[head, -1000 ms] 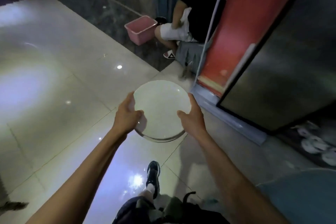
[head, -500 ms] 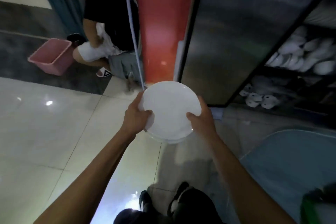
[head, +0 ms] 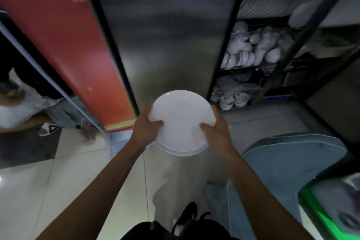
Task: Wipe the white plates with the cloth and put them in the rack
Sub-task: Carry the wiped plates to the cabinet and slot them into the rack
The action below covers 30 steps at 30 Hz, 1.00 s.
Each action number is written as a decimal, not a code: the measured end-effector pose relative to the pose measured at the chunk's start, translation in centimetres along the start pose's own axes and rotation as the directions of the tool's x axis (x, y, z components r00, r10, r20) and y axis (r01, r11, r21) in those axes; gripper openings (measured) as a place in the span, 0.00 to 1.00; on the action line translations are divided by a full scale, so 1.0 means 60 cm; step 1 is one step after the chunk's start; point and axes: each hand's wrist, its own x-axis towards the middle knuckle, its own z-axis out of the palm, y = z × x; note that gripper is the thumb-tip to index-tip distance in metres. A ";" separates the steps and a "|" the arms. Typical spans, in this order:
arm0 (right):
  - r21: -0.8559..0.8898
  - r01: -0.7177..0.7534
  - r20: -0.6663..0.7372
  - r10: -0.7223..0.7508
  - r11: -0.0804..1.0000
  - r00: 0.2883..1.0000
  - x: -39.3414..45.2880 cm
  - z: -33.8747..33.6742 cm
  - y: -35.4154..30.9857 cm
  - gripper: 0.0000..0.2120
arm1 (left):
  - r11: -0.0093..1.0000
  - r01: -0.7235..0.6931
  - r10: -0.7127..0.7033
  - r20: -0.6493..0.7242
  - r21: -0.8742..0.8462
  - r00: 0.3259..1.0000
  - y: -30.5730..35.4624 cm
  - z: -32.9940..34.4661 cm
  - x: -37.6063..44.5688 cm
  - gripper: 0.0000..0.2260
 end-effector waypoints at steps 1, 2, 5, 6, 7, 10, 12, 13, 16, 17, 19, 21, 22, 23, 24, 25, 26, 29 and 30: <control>-0.002 0.001 -0.016 -0.001 1.000 1.000 0.020 -0.016 -0.002 0.34 | 1.000 -0.005 0.005 0.010 -0.001 1.000 0.014 0.019 0.017 0.35; -0.002 0.001 -0.034 -0.001 1.000 0.999 0.040 -0.033 -0.004 0.34 | 1.000 -0.008 0.008 0.021 -0.007 1.000 0.026 0.039 0.035 0.35; -0.012 -0.022 -0.102 0.021 1.000 0.995 0.088 -0.078 -0.007 0.34 | 0.999 -0.040 0.038 0.087 0.020 0.995 0.060 0.094 0.087 0.36; -0.010 -0.031 -0.126 0.029 0.999 0.992 0.103 -0.093 -0.007 0.35 | 0.998 -0.048 0.043 0.117 0.038 0.992 0.070 0.113 0.107 0.36; -0.003 -0.038 -0.149 0.037 0.999 0.988 0.119 -0.107 -0.005 0.36 | 0.997 -0.051 0.043 0.148 0.051 0.988 0.083 0.132 0.123 0.35; 0.018 -0.075 -0.225 0.077 0.997 0.971 0.166 -0.144 0.000 0.36 | 0.997 -0.057 0.043 0.236 0.053 0.971 0.113 0.186 0.178 0.33; 0.034 -0.096 -0.266 0.101 0.995 0.959 0.198 -0.165 0.000 0.36 | 0.996 -0.071 0.054 0.266 0.052 0.962 0.127 0.224 0.219 0.32; 0.041 -0.104 -0.289 0.112 0.994 0.951 0.218 -0.174 -0.001 0.36 | 0.995 -0.079 0.059 0.282 0.061 0.958 0.137 0.243 0.241 0.32; 0.051 -0.140 -0.345 0.149 0.989 0.927 0.284 -0.201 -0.006 0.34 | 0.993 -0.103 0.079 0.325 0.057 0.942 0.158 0.301 0.323 0.32; 0.055 -0.141 -0.366 0.151 0.989 0.918 0.306 -0.208 -0.010 0.35 | 0.993 -0.112 0.090 0.337 0.047 0.937 0.167 0.319 0.350 0.32; 0.065 -0.143 -0.413 0.157 0.988 0.897 0.347 -0.222 -0.019 0.34 | 0.988 -0.146 0.118 0.368 0.049 0.922 0.189 0.350 0.399 0.32; 0.083 -0.152 -0.454 0.173 0.985 0.874 0.387 -0.235 -0.034 0.33 | 0.982 -0.181 0.142 0.409 0.058 0.901 0.215 0.380 0.446 0.30; 0.101 -0.148 -0.471 0.179 0.984 0.864 0.407 -0.243 -0.041 0.33 | 0.980 -0.192 0.149 0.432 0.056 0.889 0.230 0.393 0.467 0.30; 0.114 -0.146 -0.490 0.184 0.983 0.852 0.427 -0.250 -0.048 0.34 | 0.975 -0.212 0.159 0.462 0.064 0.872 0.245 0.408 0.490 0.30; 0.126 -0.142 -0.509 0.187 0.982 0.840 0.446 -0.258 -0.051 0.34 | 0.971 -0.230 0.166 0.488 0.072 0.857 0.256 0.424 0.514 0.30; 0.137 -0.140 -0.526 0.192 0.981 0.829 0.462 -0.265 -0.054 0.34 | 0.966 -0.244 0.170 0.506 0.082 0.845 0.266 0.439 0.535 0.30; 0.153 -0.141 -0.539 0.202 0.978 0.817 0.474 -0.271 -0.058 0.34 | 0.964 -0.252 0.169 0.522 0.090 0.836 0.276 0.454 0.551 0.29; 0.184 -0.135 -0.576 0.218 0.974 0.788 0.510 -0.295 -0.065 0.32 | 0.965 -0.243 0.148 0.561 0.098 0.815 0.306 0.497 0.587 0.30; 0.186 -0.130 -0.591 0.216 0.974 0.777 0.524 -0.305 -0.065 0.32 | 0.966 -0.240 0.148 0.563 0.093 0.813 0.314 0.514 0.599 0.29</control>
